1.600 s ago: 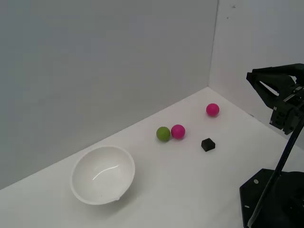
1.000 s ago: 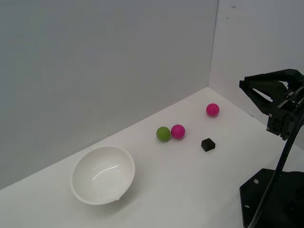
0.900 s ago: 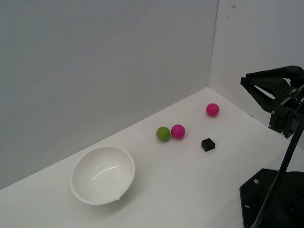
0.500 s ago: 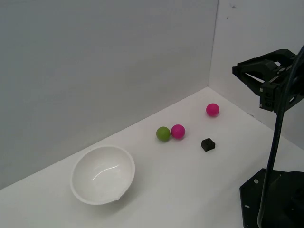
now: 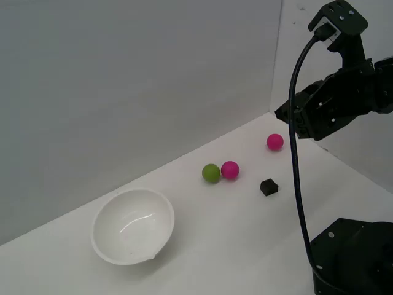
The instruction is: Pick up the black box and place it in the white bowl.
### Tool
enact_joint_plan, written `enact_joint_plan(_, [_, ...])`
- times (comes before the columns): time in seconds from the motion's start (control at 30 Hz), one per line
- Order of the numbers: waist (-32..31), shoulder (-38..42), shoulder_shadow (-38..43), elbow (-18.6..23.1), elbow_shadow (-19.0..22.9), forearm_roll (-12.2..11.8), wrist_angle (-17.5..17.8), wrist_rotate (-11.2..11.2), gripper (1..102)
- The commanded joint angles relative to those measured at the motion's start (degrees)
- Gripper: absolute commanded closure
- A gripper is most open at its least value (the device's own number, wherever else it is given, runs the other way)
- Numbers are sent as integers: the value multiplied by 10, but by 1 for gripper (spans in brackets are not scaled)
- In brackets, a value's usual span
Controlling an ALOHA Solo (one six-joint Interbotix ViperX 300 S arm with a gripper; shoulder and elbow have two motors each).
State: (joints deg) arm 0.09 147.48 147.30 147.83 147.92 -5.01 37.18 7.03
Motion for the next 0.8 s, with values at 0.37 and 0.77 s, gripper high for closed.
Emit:
enact_joint_plan(0.37, [18,-44,-43,5,4,-8,-3,9,91])
enact_joint_plan(0.77, [18,-88,-87,18,18,-21,1,9,90])
